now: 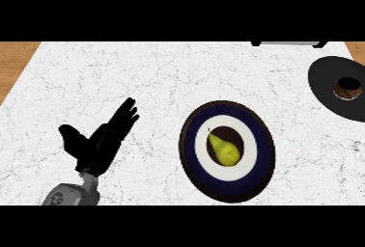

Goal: Pick the cupcake from the plate and place it in the pan

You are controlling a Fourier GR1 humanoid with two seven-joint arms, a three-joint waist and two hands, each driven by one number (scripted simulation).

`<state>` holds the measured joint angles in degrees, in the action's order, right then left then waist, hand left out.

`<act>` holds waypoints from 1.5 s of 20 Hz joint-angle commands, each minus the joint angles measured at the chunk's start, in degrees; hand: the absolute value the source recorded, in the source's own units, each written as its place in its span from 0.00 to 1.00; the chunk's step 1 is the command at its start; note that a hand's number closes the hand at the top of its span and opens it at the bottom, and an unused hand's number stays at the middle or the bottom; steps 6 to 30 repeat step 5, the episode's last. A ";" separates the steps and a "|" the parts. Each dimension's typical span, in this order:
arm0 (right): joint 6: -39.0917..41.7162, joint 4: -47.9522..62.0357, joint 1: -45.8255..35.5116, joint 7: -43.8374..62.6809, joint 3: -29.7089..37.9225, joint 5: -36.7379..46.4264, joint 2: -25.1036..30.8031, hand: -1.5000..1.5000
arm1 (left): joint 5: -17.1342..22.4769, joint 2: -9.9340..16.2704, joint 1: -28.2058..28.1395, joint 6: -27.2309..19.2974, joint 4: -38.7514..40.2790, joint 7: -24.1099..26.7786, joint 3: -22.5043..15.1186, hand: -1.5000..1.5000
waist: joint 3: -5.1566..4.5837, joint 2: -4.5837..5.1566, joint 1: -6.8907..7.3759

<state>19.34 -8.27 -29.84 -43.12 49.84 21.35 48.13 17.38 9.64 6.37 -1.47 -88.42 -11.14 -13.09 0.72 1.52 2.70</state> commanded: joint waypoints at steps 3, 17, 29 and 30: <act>4.51 -0.02 1.69 -0.37 -0.02 -0.26 2.48 0.00 | -0.46 0.09 -1.65 -0.28 -1.95 -0.47 -0.50 0.50 | 0.00 -0.23 0.52; 5.73 -0.69 4.23 -3.93 -0.72 0.18 1.45 0.00 | -0.47 0.56 -1.31 0.85 0.11 1.28 0.37 0.50 | -0.06 -0.23 -0.45; 5.73 -0.69 4.23 -3.93 -0.72 0.18 1.45 0.00 | -0.47 0.56 -1.31 0.85 0.11 1.28 0.37 0.50 | -0.06 -0.23 -0.45; 5.73 -0.69 4.23 -3.93 -0.72 0.18 1.45 0.00 | -0.47 0.56 -1.31 0.85 0.11 1.28 0.37 0.50 | -0.06 -0.23 -0.45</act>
